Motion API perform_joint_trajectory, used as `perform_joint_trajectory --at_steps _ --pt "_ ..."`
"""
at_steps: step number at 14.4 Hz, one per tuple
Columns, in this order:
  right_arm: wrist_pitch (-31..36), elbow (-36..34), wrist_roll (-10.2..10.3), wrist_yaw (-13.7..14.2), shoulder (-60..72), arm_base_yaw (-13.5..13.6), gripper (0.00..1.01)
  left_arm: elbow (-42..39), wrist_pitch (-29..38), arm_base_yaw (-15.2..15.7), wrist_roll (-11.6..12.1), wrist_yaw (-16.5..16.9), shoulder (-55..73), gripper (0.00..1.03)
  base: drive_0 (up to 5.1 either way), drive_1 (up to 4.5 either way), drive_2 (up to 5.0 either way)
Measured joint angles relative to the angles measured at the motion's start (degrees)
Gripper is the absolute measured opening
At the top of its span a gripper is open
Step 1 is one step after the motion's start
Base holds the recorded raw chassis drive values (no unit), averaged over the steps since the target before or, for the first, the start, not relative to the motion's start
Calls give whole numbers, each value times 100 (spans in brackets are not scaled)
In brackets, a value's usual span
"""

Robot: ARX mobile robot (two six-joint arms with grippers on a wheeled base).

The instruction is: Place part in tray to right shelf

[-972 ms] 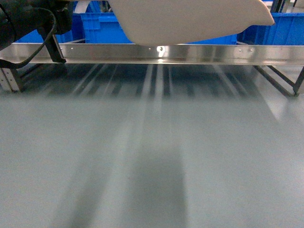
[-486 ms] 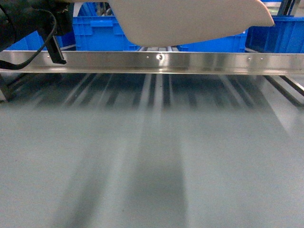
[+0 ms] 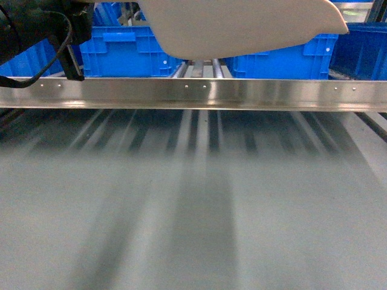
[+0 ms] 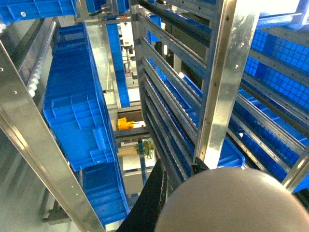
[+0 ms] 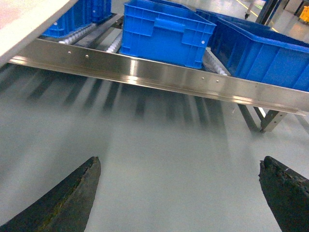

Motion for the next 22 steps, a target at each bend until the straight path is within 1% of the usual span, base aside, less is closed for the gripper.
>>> perform_joint_trajectory --at_steps 22 --pt "-7 0 0 2 35 0 98 4 13 4 -4 -11 2 12 8 434 -419"
